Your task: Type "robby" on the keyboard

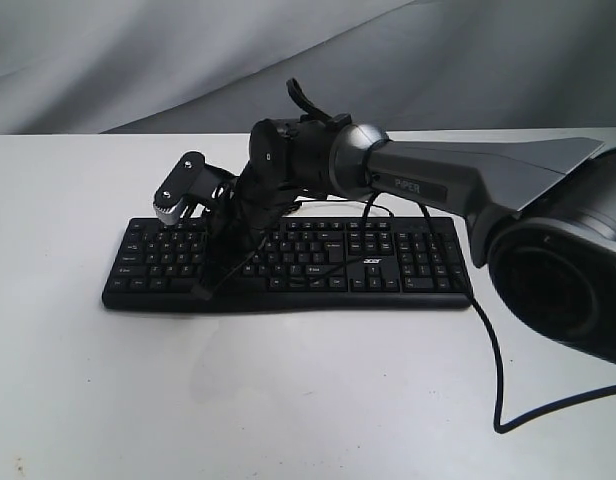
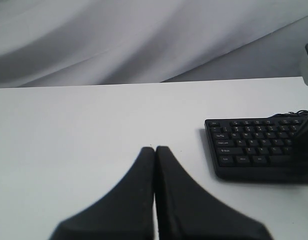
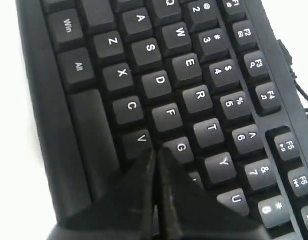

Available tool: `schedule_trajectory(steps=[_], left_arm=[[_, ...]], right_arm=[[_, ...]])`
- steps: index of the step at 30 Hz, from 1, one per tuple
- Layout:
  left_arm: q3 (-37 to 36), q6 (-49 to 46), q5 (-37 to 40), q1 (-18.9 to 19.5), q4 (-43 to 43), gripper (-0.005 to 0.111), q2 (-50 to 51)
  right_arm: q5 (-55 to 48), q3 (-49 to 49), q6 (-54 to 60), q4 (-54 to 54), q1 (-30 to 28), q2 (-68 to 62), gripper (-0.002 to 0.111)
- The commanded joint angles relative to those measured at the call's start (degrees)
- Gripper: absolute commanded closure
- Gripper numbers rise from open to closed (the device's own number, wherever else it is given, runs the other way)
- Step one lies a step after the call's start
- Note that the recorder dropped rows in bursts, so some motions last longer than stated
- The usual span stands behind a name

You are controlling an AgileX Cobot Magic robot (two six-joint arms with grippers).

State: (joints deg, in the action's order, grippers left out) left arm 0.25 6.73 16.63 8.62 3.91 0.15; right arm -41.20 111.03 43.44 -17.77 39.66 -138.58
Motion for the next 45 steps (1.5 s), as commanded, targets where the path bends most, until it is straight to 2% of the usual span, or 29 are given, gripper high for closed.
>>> schedule_trajectory(steps=[1,22,36,42,45], left_arm=[[-0.2,0.2,-0.3,0.1,-0.5,0.106,-0.1],[-0.2,0.2,-0.3,0.1,-0.5,0.106,-0.1],[-0.2,0.2,-0.3,0.1,-0.5,0.106,-0.1],[-0.2,0.2,-0.3,0.1,-0.5,0.106,-0.1],[-0.2,0.2,-0.3,0.1,-0.5,0.106,-0.1]], right_arm=[[0.0,0.1,0.0,-0.4,-0.3,0.2,0.108],[1.1,0.4,-0.2,1.1,-0.3,2.3,0.108],[4.2,0.5,-0.9,0.4,-3.1,2.3,0.108],[-2.2,7.9,-2.3,0.9,-3.1,0.2,0.108],[-3.0,8.4,-3.2,2.0,-3.1,-0.5,0.108]])
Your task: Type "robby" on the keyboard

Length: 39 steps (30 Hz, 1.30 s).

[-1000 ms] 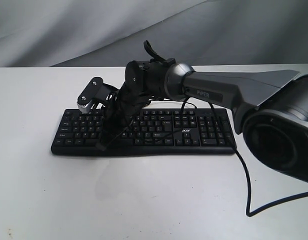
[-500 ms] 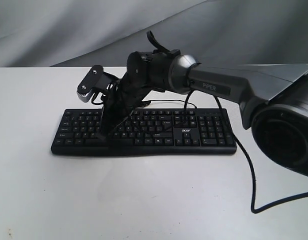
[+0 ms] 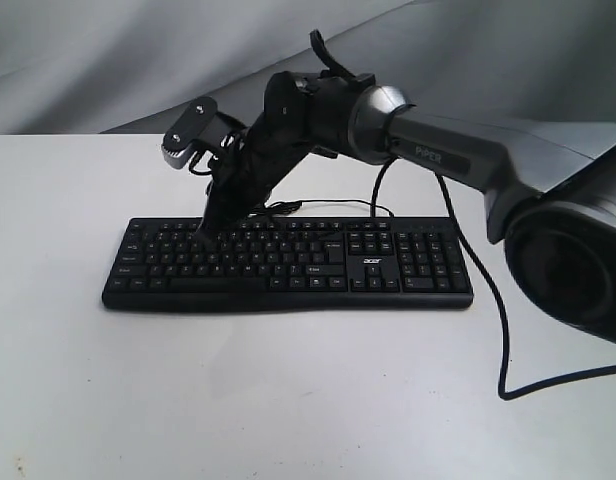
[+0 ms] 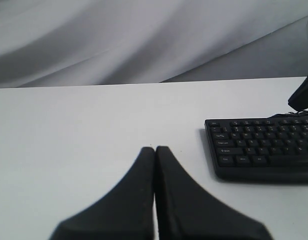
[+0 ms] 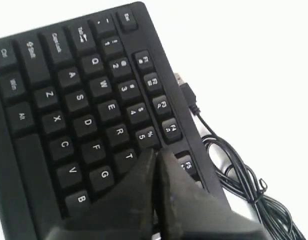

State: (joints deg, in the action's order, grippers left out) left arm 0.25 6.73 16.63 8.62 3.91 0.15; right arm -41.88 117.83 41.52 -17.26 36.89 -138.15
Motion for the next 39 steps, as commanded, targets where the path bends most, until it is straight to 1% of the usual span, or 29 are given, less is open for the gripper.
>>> schedule_trajectory(steps=[1,17,39], left_arm=[[-0.2,0.2,-0.3,0.1,-0.5,0.106,-0.1],[-0.2,0.2,-0.3,0.1,-0.5,0.106,-0.1],[-0.2,0.2,-0.3,0.1,-0.5,0.106,-0.1]], right_arm=[[-2.5,1.6,-1.4,1.5,-0.3,-1.1,0.108],[-2.3,1.6,0.0,-1.1,-0.3,-3.4,0.108],[-0.6,1.6,0.4,-0.9,-0.3,-4.2,0.108]])
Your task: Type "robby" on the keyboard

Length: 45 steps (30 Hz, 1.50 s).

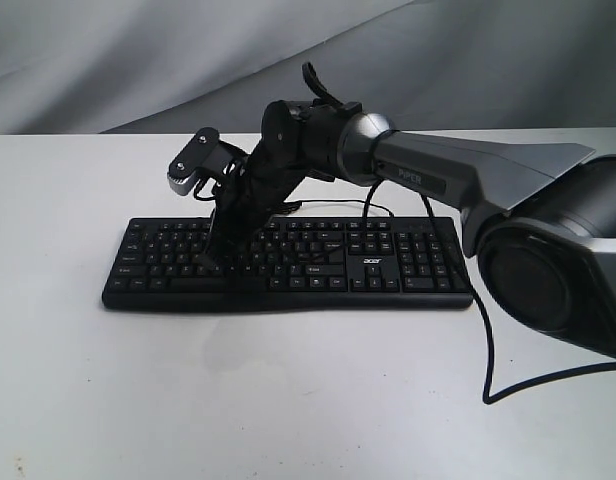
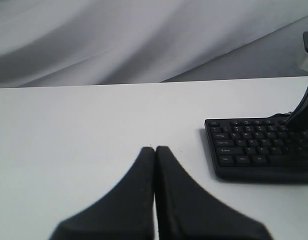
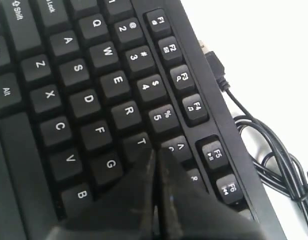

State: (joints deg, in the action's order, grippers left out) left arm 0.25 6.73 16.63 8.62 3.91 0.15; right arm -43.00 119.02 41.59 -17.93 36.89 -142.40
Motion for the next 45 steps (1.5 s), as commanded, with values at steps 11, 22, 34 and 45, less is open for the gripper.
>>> schedule_trajectory(steps=[11,22,34,45], left_arm=[[-0.2,0.2,-0.3,0.1,-0.5,0.106,-0.1],[-0.2,0.2,-0.3,0.1,-0.5,0.106,-0.1],[-0.2,0.2,-0.3,0.1,-0.5,0.106,-0.1],[-0.2,0.2,-0.3,0.1,-0.5,0.106,-0.1]], right_arm=[[0.7,0.4,0.3,-0.2,-0.3,0.0,0.108],[1.1,0.4,0.3,-0.2,-0.3,-0.7,0.108],[1.2,0.4,0.3,-0.3,-0.3,-0.8,0.108],[1.0,0.4,0.3,-0.3,-0.3,2.3,0.108]])
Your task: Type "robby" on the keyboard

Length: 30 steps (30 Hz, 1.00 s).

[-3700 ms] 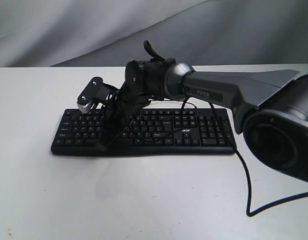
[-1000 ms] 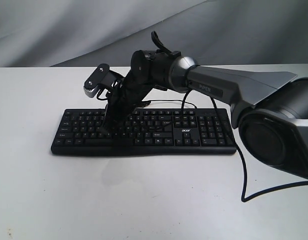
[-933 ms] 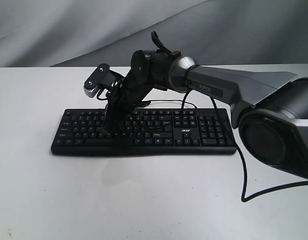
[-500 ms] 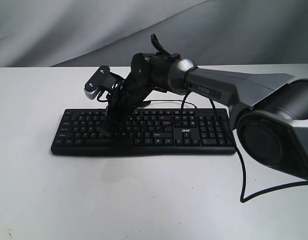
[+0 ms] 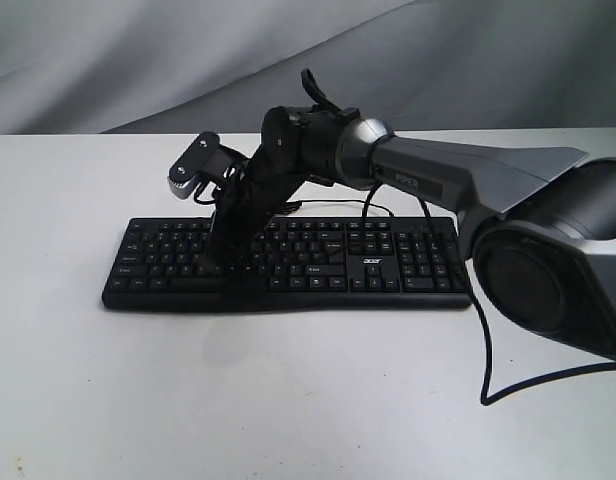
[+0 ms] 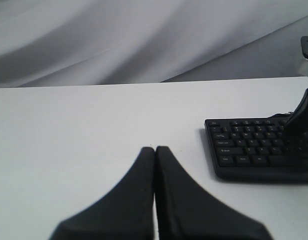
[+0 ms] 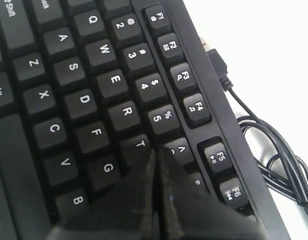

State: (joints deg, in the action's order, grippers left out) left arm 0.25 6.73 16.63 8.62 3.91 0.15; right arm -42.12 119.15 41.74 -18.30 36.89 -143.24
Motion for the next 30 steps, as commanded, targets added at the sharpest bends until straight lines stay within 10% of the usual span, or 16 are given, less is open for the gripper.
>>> schedule_trajectory(steps=[1,21,30], left_arm=[[-0.2,0.2,-0.3,0.1,-0.5,0.106,-0.1],[-0.2,0.2,-0.3,0.1,-0.5,0.106,-0.1],[-0.2,0.2,-0.3,0.1,-0.5,0.106,-0.1]], right_arm=[[0.1,0.3,0.2,0.3,-0.3,4.1,0.108],[3.9,-1.2,-2.7,4.7,-0.3,30.1,0.108],[23.2,-23.9,-1.2,1.8,1.2,44.7,0.108]])
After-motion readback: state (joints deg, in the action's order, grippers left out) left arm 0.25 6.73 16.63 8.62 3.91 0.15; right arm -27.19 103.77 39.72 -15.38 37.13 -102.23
